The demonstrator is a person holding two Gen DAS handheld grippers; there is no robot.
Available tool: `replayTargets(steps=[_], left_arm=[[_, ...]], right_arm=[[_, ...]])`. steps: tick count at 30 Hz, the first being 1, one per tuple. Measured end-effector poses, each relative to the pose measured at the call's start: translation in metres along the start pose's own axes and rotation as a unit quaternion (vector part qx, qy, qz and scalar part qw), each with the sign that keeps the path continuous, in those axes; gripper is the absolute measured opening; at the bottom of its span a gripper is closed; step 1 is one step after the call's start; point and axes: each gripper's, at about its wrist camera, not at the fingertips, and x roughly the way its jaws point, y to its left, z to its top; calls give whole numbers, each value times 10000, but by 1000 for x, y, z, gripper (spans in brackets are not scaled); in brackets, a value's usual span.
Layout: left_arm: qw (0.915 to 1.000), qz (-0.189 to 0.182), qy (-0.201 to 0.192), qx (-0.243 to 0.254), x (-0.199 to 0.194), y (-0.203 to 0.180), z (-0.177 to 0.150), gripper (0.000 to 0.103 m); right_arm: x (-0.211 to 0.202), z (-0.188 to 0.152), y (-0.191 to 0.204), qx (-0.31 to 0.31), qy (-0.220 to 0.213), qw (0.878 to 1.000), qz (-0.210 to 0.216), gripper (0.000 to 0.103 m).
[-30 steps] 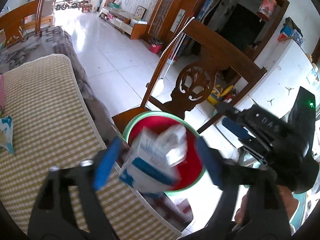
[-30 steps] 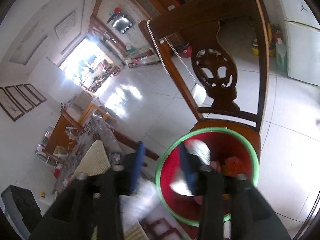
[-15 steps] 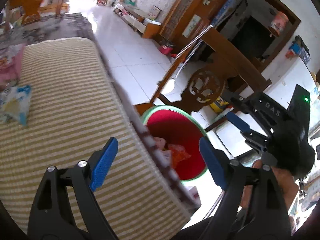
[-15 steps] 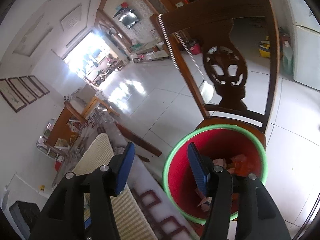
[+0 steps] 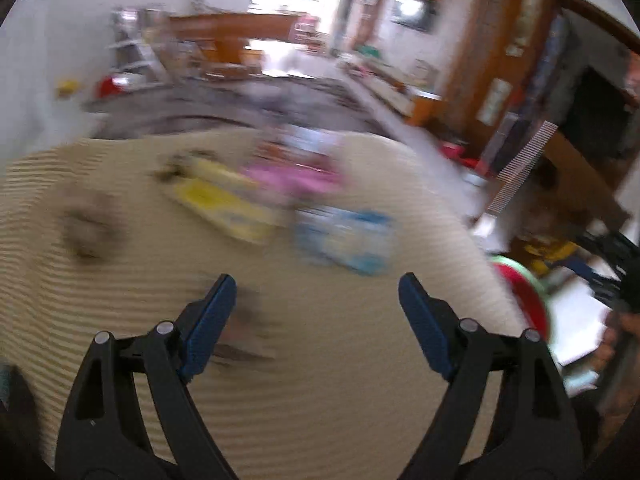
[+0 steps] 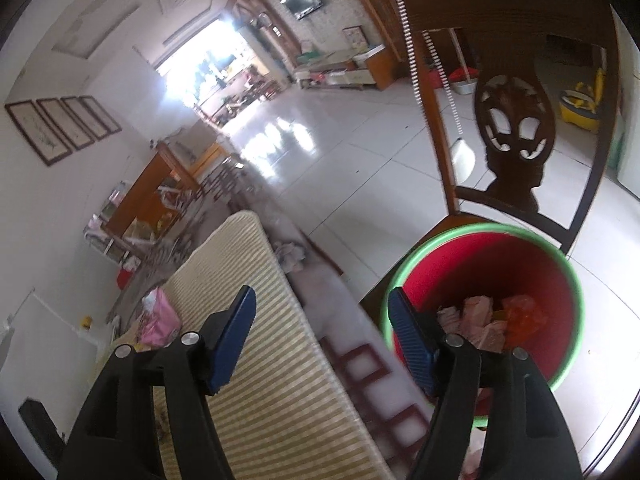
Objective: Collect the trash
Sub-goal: 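Grasp the crumpled paper ball on the bed with the left tool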
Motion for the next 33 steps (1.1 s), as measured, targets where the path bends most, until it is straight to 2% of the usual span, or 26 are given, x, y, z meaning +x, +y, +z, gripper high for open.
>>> replayTargets(steps=[3, 5, 9, 14, 18, 19, 20, 21, 22, 23, 26, 30, 33], left_arm=[[9980, 495, 23, -398, 2, 59, 16, 81], [9934, 871, 51, -741, 6, 102, 26, 81], [9837, 1216, 237, -1304, 26, 160, 38, 81], [9846, 1461, 361, -887, 54, 178, 40, 81], [9850, 1404, 413, -910, 65, 190, 39, 80], [9851, 1330, 467, -985, 69, 193, 37, 74], [9851, 1280, 535, -1014, 71, 196, 35, 62], [9853, 1231, 604, -1017, 73, 196, 33, 56], [9865, 1129, 650, -996, 75, 196, 31, 53], [9870, 1125, 640, -952, 76, 194, 32, 47], [9884, 1160, 625, -749, 73, 187, 33, 38], [9903, 1065, 660, -607, 63, 178, 32, 34], [9917, 630, 521, -996, 39, 175, 32, 33]], right_arm=[[7, -6, 17, -224, 99, 9997, 18, 67], [10, -9, 26, -340, 153, 9993, 27, 67], [19, -17, 43, -532, 280, 9982, 49, 67], [29, -28, 71, -967, 376, 9946, 58, 67], [40, -37, 85, -1356, 538, 9893, -24, 68], [42, -39, 86, -1402, 567, 9885, -34, 68], [45, -40, 88, -1445, 595, 9877, -47, 68], [47, -41, 90, -1473, 614, 9872, -66, 68], [49, -41, 90, -1486, 629, 9869, -78, 68], [51, -42, 91, -1497, 651, 9865, -87, 68], [55, -45, 94, -1560, 712, 9851, -100, 68], [55, -48, 96, -1617, 744, 9840, -93, 68], [54, -50, 98, -1639, 782, 9834, -37, 69]])
